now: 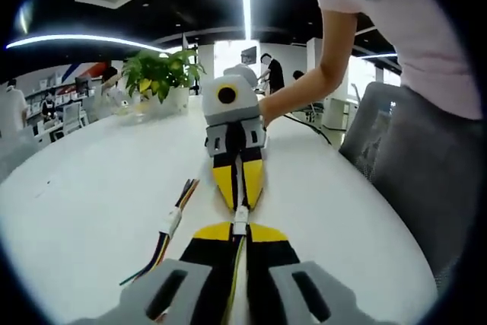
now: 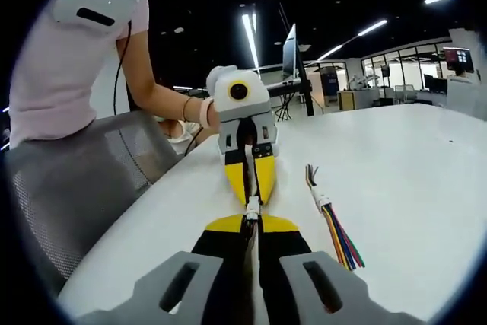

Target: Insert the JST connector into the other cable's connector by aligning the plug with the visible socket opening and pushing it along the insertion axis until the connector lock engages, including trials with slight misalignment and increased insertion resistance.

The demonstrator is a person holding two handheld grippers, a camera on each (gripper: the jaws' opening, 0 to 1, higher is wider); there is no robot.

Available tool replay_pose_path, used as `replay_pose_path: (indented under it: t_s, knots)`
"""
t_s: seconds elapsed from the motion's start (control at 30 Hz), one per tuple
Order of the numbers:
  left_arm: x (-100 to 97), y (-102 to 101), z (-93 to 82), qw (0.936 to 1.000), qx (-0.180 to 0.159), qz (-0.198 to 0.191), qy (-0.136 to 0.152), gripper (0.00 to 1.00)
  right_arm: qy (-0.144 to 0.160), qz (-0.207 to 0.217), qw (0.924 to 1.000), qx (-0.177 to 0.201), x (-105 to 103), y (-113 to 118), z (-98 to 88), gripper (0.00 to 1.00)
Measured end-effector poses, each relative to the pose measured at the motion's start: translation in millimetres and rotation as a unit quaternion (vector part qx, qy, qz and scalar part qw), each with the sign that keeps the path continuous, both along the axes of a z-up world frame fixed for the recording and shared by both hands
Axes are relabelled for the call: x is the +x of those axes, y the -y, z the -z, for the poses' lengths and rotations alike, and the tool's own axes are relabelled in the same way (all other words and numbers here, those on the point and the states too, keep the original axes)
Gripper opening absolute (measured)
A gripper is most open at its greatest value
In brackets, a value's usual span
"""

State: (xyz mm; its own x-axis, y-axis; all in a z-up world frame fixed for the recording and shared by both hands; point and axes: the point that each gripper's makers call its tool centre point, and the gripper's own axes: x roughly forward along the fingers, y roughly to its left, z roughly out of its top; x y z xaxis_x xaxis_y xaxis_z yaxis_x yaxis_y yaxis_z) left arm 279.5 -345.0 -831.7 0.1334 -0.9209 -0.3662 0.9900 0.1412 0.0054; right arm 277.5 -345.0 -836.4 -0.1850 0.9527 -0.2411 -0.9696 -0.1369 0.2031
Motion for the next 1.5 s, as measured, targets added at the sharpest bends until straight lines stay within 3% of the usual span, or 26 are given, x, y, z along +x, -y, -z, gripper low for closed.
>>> replay_pose_path:
  t_s: [0.57, 0.63, 0.67, 0.7, 0.73, 0.77, 0.8, 0.83, 0.87, 0.93, 1.03, 1.2, 1.23, 1.3, 1.5]
  knots:
    - [10.8, 0, 5.0, 0.9999, 0.01, -0.008, 0.008, 0.0, 0.017, 0.023, 0.9996, -0.006, 10, -2, 1.8, 0.02]
    - [12.1, 1, 7.8, 0.9998, 0.012, -0.012, 0.005, 0.0, 0.002, 0.032, 0.9994, 0.016, 11, -5, -3.6, 0.0]
    - [16.4, 14, -6.2, 0.9986, -0.042, -0.03, -0.011, 0.0, -0.015, 0.018, 0.9984, 0.051, 5, -16, -14.1, 0.0]
    - [10.6, 16, 5.8, 1.0, 0.003, 0.001, -0.002, 0.0, -0.026, 0.018, 0.998, 0.055, 0, -23, -12.5, 0.0]
    - [17.4, 25, 8.0, 0.9998, 0.009, 0.001, 0.018, 0.0, -0.017, 0.022, 0.9982, 0.054, 2, -31, -8.5, 0.0]
    - [18.1, 26, 19.9, 0.9993, 0.035, 0.006, 0.01, 0.0, 0.013, 0.005, 0.9993, 0.035, 0, -32, 1.1, 0.0]
    - [21.3, 33, 7.6, 0.9999, -0.016, -0.004, 0.001, 0.0, 0.01, 0.013, 0.9981, 0.059, 5, -36, 1.2, 0.0]
    - [26.3, 27, 13.9, 0.9998, 0.006, -0.018, 0.001, 0.0, -0.004, 0.044, 0.9981, 0.043, 14, -23, -11.9, 0.0]
    - [26.0, 24, 12.2, 0.9999, 0.008, -0.012, 0.005, 0.0, 0.015, 0.029, 0.999, 0.03, 10, -15, -15.9, 0.0]
    - [27.5, 22, 9.1, 0.9999, 0.005, -0.015, 0.005, 0.0, 0.012, 0.025, 0.9992, 0.031, 8, -13, -20.3, 0.0]
    - [29.4, 19, 12.5, 0.9998, 0.014, -0.015, 0.007, 0.0, 0.015, 0.026, 0.9993, 0.023, 8, -18, -11.7, 0.0]
    - [25.3, 7, 11.5, 0.9996, 0.025, -0.013, 0.009, 0.0, 0.014, 0.031, 0.9991, 0.026, 8, -22, -13.6, 0.0]
    - [26.5, 7, 11.6, 0.9995, 0.026, -0.014, 0.01, 0.0, -0.004, 0.031, 0.9988, 0.038, 13, -19, -13.2, 0.0]
    - [29.4, 2, 11.0, 0.9994, 0.027, -0.019, 0.01, 0.0, 0.016, 0.034, 0.9989, 0.029, 16, -16, -10.0, 0.0]
    - [30.7, -10, 10.7, 0.9989, 0.036, -0.027, 0.012, 0.0, 0.019, 0.04, 0.9988, 0.019, 19, -14, -7.3, 0.0]
